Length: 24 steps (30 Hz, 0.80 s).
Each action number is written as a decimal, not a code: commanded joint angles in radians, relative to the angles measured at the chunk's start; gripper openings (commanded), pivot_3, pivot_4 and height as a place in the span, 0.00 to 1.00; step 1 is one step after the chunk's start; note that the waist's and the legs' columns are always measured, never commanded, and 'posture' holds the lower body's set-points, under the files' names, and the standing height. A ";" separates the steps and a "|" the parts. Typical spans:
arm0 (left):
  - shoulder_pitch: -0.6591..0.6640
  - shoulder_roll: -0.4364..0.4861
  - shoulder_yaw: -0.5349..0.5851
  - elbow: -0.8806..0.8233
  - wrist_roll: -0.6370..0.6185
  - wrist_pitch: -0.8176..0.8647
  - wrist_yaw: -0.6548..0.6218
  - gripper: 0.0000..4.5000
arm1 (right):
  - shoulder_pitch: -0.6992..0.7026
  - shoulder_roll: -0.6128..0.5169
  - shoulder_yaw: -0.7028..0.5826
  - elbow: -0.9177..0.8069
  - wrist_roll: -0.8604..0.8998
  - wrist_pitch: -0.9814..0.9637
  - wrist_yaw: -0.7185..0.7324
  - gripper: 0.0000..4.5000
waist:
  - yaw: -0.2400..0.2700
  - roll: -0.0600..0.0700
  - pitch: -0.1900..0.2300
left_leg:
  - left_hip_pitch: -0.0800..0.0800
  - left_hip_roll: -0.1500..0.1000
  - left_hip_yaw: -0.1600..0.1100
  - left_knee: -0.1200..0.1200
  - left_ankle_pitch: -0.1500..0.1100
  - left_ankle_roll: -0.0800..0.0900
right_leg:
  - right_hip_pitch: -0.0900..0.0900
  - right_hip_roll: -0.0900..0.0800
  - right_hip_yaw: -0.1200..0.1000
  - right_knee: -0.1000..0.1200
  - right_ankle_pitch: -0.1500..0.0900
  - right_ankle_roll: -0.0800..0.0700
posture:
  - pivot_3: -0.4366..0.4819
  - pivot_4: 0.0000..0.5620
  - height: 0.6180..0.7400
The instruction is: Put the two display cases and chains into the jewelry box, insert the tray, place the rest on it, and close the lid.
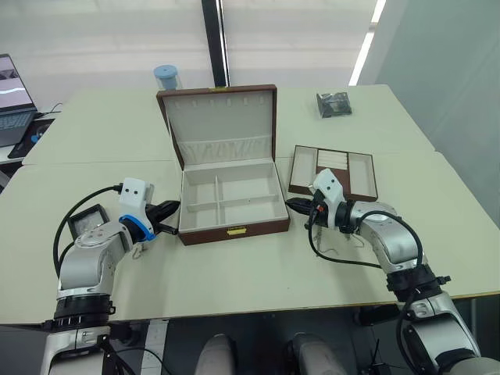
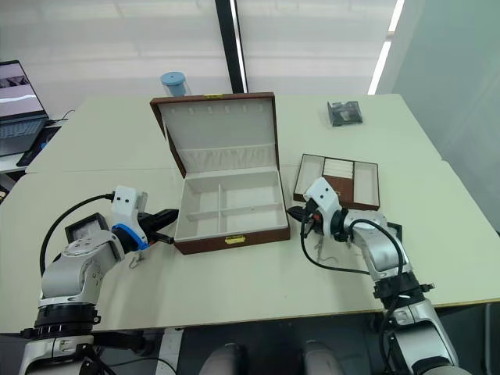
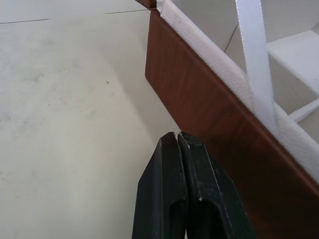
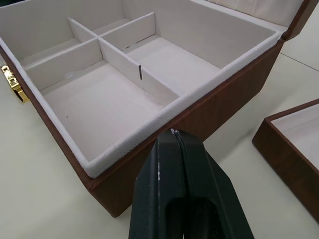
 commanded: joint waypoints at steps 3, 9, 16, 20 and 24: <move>-0.051 -0.017 -0.069 0.015 -0.009 -0.021 -0.083 0.00 | 0.009 0.056 0.106 -0.075 0.069 0.021 0.096 0.01 | 0.000 0.000 0.000 | 0.000 0.000 0.000 0.000 0.000 0.000 | 0.000 0.000 0.000 0.000 0.000 0.000 | 0.48 0.27 1.00; -0.090 -0.009 -0.091 0.078 0.014 -0.033 -0.158 0.00 | 0.015 0.063 0.113 -0.088 0.067 0.035 0.092 0.01 | 0.000 0.000 0.000 | 0.000 0.000 0.000 0.000 0.000 0.000 | 0.000 0.001 0.000 0.000 0.000 0.000 | 0.48 0.27 1.00; -0.122 0.009 -0.100 0.151 0.045 -0.060 -0.231 0.00 | 0.028 0.063 0.114 -0.121 0.073 0.060 0.089 0.01 | -0.001 0.000 0.000 | 0.000 0.000 0.000 0.000 0.000 0.000 | 0.000 0.001 0.000 -0.001 0.000 0.000 | 0.48 0.27 1.00; -0.151 0.017 -0.102 0.198 0.063 -0.083 -0.261 0.00 | 0.034 0.066 0.115 -0.130 0.073 0.068 0.091 0.01 | -0.001 0.000 0.000 | 0.000 0.000 0.000 0.000 0.000 0.000 | 0.000 0.004 0.000 -0.001 0.000 0.000 | 0.48 0.27 1.00; -0.176 0.018 -0.104 0.239 0.080 -0.104 -0.278 0.00 | 0.034 0.074 0.114 -0.134 0.072 0.076 0.088 0.01 | -0.001 0.000 0.000 | 0.000 0.000 0.001 0.000 0.000 0.000 | 0.000 0.006 0.000 -0.001 0.000 0.000 | 0.48 0.27 1.00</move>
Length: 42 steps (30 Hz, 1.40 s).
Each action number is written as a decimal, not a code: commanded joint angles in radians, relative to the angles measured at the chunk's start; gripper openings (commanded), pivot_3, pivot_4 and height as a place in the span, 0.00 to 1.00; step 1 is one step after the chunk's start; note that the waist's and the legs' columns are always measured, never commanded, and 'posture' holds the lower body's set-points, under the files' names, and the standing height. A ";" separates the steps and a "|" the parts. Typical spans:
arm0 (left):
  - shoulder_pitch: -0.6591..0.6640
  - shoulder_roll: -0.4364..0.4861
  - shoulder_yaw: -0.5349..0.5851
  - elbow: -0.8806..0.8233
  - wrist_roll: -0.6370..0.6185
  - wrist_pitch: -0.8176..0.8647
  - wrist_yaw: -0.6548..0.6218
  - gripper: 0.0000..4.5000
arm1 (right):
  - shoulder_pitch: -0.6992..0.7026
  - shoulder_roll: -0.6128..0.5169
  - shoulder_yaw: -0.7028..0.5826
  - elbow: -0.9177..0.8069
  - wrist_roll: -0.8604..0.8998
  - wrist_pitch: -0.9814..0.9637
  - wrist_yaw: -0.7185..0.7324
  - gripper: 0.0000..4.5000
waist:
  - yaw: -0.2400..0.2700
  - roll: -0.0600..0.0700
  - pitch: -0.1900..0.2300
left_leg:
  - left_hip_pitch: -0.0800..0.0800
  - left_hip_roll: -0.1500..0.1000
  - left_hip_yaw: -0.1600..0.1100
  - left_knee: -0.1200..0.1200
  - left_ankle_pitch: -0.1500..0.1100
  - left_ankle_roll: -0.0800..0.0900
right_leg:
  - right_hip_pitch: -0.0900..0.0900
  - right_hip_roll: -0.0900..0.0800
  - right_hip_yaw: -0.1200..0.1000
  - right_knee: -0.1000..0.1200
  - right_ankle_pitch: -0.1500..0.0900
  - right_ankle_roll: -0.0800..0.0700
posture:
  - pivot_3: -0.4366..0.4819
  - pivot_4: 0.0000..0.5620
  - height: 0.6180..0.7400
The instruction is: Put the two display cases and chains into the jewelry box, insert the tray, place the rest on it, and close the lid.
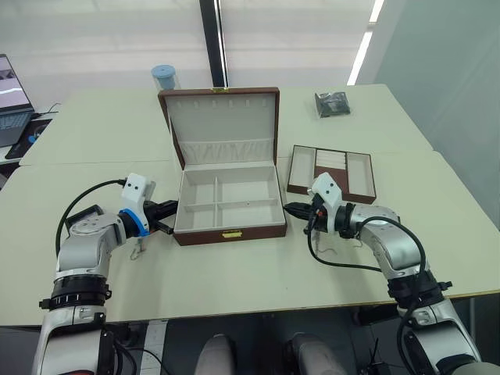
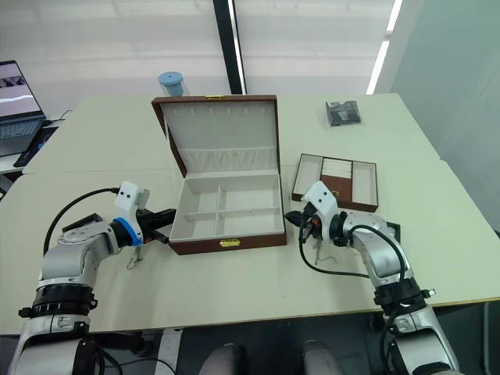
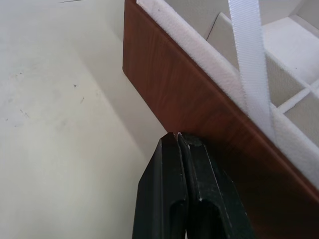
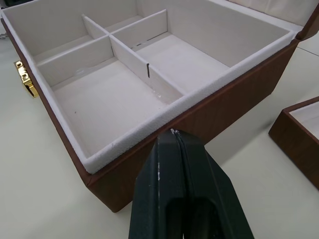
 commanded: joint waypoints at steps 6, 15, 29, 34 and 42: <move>-0.047 -0.042 -0.061 0.003 0.001 -0.033 -0.034 0.00 | 0.005 0.068 0.110 -0.051 0.065 -0.003 0.072 0.01 | 0.000 0.000 0.000 | 0.000 0.000 0.000 0.000 0.000 0.000 | 0.000 0.000 0.000 0.000 0.000 0.000 | 0.48 0.27 1.00; -0.030 -0.031 -0.052 -0.019 0.005 -0.035 -0.025 0.00 | -0.002 0.063 0.093 -0.021 0.045 -0.035 0.056 0.01 | 0.000 0.000 0.000 | 0.000 0.000 0.000 0.000 0.000 0.000 | 0.000 0.000 0.000 0.000 0.000 0.000 | 0.48 0.27 1.00; 0.009 0.105 0.056 -0.024 -0.025 -0.029 -0.001 0.00 | 0.060 -0.043 -0.048 -0.062 0.112 -0.029 0.036 0.01 | -0.002 0.000 0.001 | -0.002 0.001 0.000 0.000 -0.001 -0.001 | -0.003 0.001 0.002 -0.001 0.000 -0.001 | 0.48 0.27 1.00; 0.039 0.122 0.075 -0.085 -0.058 0.006 0.008 0.00 | 0.050 -0.062 -0.065 -0.040 0.128 -0.047 0.027 0.01 | -0.001 -0.001 0.001 | -0.002 0.001 0.000 0.000 -0.001 -0.001 | -0.003 0.001 0.002 -0.001 0.000 -0.001 | 0.48 0.27 1.00; 0.179 0.228 0.230 -0.238 -0.167 0.127 -0.009 0.09 | 0.113 -0.194 -0.219 -0.110 0.256 -0.015 0.088 0.09 | -0.001 -0.001 0.001 | -0.006 0.002 -0.001 0.000 -0.001 -0.001 | -0.007 0.001 0.002 -0.001 0.000 -0.001 | 0.48 0.27 1.00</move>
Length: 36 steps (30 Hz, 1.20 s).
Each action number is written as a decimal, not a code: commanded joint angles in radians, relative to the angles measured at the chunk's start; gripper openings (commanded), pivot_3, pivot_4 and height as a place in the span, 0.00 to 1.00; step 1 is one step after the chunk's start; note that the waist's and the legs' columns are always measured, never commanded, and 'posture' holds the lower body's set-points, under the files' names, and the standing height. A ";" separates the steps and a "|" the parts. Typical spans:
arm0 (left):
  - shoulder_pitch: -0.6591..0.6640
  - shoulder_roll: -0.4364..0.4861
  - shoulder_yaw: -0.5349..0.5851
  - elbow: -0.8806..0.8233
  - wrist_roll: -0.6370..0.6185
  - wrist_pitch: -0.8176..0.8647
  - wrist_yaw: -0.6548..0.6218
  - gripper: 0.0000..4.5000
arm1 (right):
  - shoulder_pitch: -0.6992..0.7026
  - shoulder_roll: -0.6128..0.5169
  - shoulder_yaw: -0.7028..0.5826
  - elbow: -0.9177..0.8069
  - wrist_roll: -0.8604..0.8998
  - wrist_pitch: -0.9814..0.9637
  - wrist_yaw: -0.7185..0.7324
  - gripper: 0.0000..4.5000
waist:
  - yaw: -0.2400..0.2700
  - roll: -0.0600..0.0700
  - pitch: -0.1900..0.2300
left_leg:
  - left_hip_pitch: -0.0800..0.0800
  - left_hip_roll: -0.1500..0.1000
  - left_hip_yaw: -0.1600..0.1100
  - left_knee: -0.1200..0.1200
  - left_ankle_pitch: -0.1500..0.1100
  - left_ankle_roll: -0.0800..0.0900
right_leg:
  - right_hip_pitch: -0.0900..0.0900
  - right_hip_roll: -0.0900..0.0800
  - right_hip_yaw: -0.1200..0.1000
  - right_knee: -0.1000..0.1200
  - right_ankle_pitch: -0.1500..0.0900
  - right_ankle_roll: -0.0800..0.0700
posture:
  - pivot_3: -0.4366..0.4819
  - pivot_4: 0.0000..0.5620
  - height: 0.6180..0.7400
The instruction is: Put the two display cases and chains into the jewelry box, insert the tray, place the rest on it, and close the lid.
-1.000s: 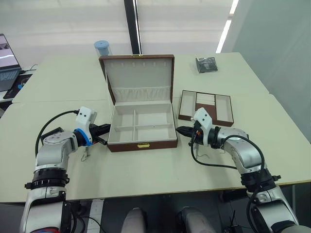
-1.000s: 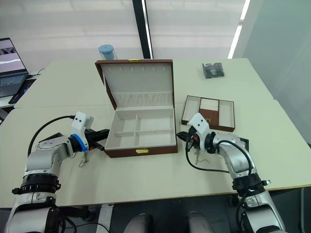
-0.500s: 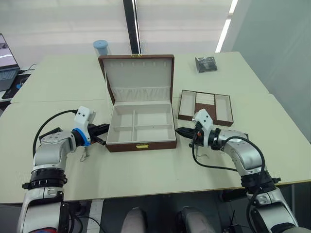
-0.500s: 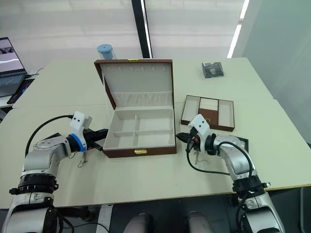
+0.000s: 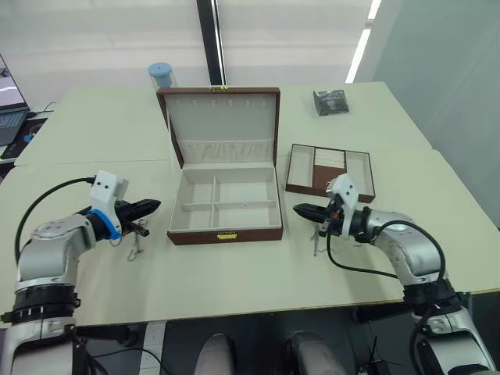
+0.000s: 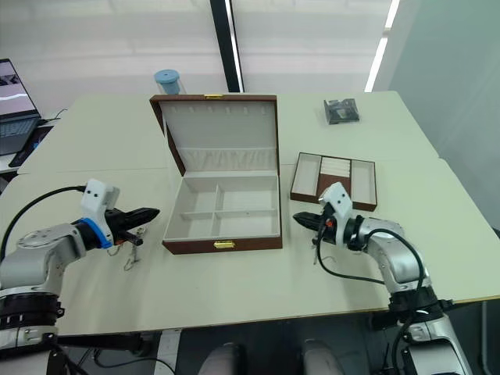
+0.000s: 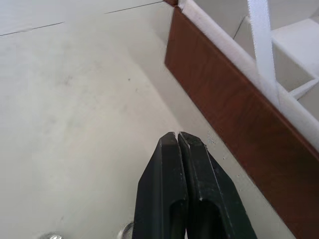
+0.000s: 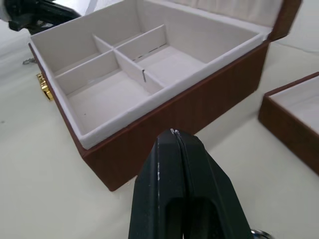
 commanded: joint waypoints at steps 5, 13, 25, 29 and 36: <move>0.183 0.146 0.180 -0.127 -0.078 0.048 -0.067 0.42 | 0.128 -0.228 -0.161 -0.057 0.110 0.001 0.143 0.39 | 0.000 0.000 0.000 | -0.001 0.001 0.001 -0.001 0.000 0.001 | 0.000 -0.003 0.001 -0.001 0.000 0.000 | 0.48 0.27 1.00; 0.439 0.253 0.323 -0.089 -0.011 -0.027 -0.097 0.99 | 0.229 -0.479 -0.271 0.126 0.085 -0.114 0.305 0.93 | -0.002 0.000 0.000 | 0.001 0.000 0.002 -0.001 -0.001 0.002 | 0.000 -0.005 0.001 -0.001 0.000 0.000 | 0.48 0.27 1.00; 0.557 0.301 0.435 0.028 0.031 -0.107 -0.113 1.00 | 0.254 -0.548 -0.305 0.320 0.029 -0.249 0.316 1.00 | -0.001 0.000 0.000 | 0.002 0.000 0.003 -0.001 -0.002 0.002 | 0.000 -0.006 0.002 -0.001 0.000 0.000 | 0.48 0.27 1.00; 0.553 0.303 0.433 0.036 0.031 -0.116 -0.112 1.00 | 0.253 -0.553 -0.305 0.343 0.028 -0.263 0.316 1.00 | -0.001 0.000 0.000 | 0.002 0.000 0.004 -0.001 -0.002 0.002 | 0.000 -0.006 0.002 -0.001 0.000 0.000 | 0.48 0.27 1.00; 0.538 0.294 0.419 0.039 0.029 -0.122 -0.104 1.00 | 0.244 -0.575 -0.303 0.392 0.011 -0.292 0.322 1.00 | -0.001 0.000 0.000 | 0.002 0.000 0.004 -0.001 -0.002 0.002 | 0.000 -0.006 0.002 -0.001 0.000 0.000 | 0.48 0.27 1.00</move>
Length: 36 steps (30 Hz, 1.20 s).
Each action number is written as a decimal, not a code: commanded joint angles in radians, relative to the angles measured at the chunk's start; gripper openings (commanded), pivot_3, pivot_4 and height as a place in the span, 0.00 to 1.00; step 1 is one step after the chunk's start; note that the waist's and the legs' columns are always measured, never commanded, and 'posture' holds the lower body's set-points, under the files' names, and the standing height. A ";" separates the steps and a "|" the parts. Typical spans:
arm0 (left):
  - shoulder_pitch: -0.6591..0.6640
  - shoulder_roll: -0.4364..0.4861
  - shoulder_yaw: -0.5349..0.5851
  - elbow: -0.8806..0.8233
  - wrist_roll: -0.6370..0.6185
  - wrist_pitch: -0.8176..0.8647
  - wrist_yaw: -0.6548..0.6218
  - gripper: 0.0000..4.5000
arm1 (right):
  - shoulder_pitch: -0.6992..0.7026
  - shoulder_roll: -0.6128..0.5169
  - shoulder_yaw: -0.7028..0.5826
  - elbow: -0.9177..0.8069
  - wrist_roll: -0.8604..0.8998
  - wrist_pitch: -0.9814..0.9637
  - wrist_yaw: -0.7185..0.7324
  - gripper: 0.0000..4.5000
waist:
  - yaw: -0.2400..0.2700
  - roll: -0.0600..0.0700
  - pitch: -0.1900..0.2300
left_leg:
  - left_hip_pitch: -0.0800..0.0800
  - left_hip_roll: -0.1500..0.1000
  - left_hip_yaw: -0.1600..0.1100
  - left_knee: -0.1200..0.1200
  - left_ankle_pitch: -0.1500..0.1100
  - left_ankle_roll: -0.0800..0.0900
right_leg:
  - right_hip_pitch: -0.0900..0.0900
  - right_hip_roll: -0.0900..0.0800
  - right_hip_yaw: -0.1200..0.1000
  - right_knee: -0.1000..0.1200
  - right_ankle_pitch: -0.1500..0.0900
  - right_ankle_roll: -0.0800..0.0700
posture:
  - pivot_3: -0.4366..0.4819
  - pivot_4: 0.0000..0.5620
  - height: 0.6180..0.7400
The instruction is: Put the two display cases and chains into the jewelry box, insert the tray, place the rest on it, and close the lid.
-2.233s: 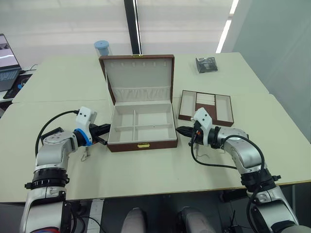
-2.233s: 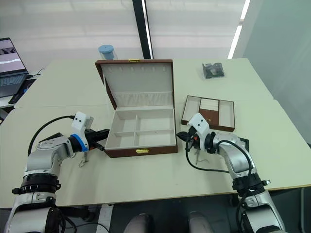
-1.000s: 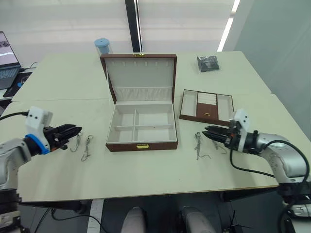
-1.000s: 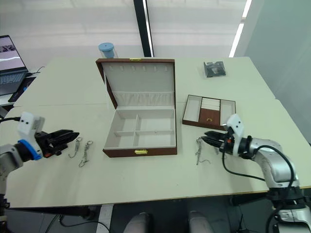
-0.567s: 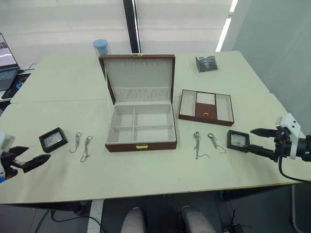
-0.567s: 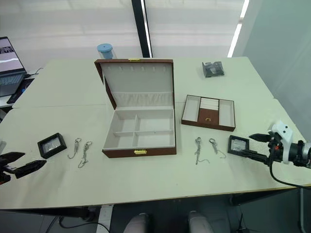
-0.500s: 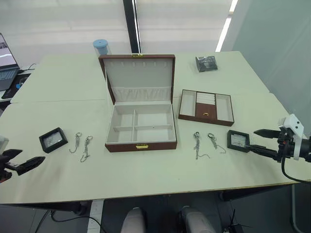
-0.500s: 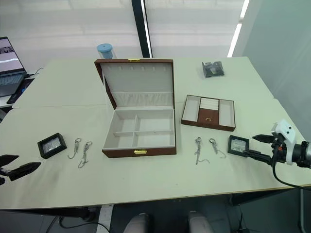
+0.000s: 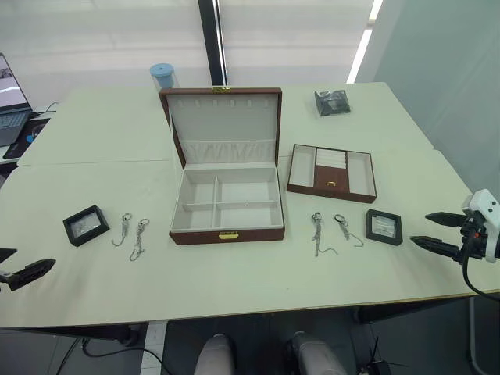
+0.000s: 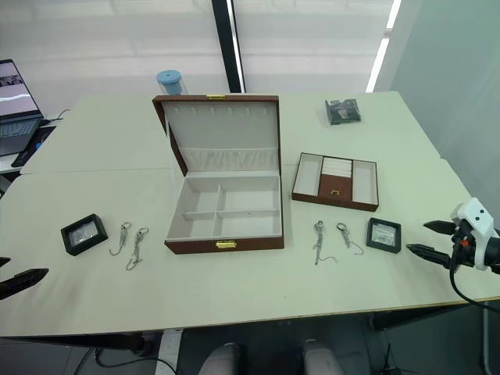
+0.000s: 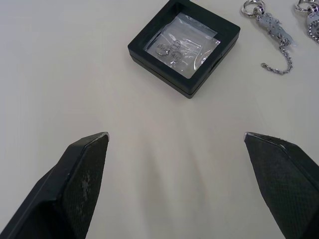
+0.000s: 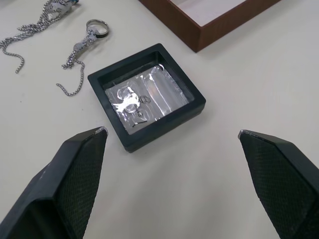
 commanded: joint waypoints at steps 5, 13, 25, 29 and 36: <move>-0.021 0.017 0.024 0.008 0.002 -0.027 0.006 1.00 | -0.021 -0.026 -0.030 -0.002 0.001 -0.013 0.013 1.00 | 0.000 0.000 0.000 | 0.000 0.000 0.000 0.000 0.000 0.000 | 0.000 0.000 0.000 0.000 0.000 0.000 | 0.48 0.27 1.00; -0.032 0.015 0.015 0.010 0.002 -0.029 0.005 1.00 | -0.032 -0.024 -0.027 0.004 -0.002 -0.010 0.019 1.00 | 0.000 0.000 0.000 | 0.000 0.000 0.000 0.000 0.000 0.000 | 0.000 0.000 0.000 0.000 0.000 0.000 | 0.48 0.27 1.00; -0.055 0.003 0.002 0.015 0.004 -0.049 0.016 1.00 | -0.057 0.033 -0.054 -0.062 0.072 0.033 0.014 1.00 | 0.000 0.000 0.000 | 0.001 0.000 0.000 0.000 0.000 0.000 | 0.000 0.000 0.001 0.000 0.000 0.000 | 0.48 0.27 1.00; -0.060 -0.010 -0.015 0.013 0.001 -0.056 0.027 1.00 | -0.057 0.063 -0.056 -0.104 0.112 0.080 -0.002 1.00 | 0.000 0.000 0.000 | 0.001 0.000 0.000 0.000 0.000 0.000 | 0.001 0.000 0.001 0.001 0.000 0.000 | 0.48 0.27 1.00; -0.073 -0.007 -0.026 0.024 0.001 -0.063 0.027 1.00 | -0.067 0.072 -0.047 -0.106 0.113 0.074 -0.016 1.00 | 0.001 0.000 0.000 | 0.001 0.000 0.000 0.000 0.000 0.000 | 0.001 0.000 0.000 0.001 0.000 0.000 | 0.48 0.27 1.00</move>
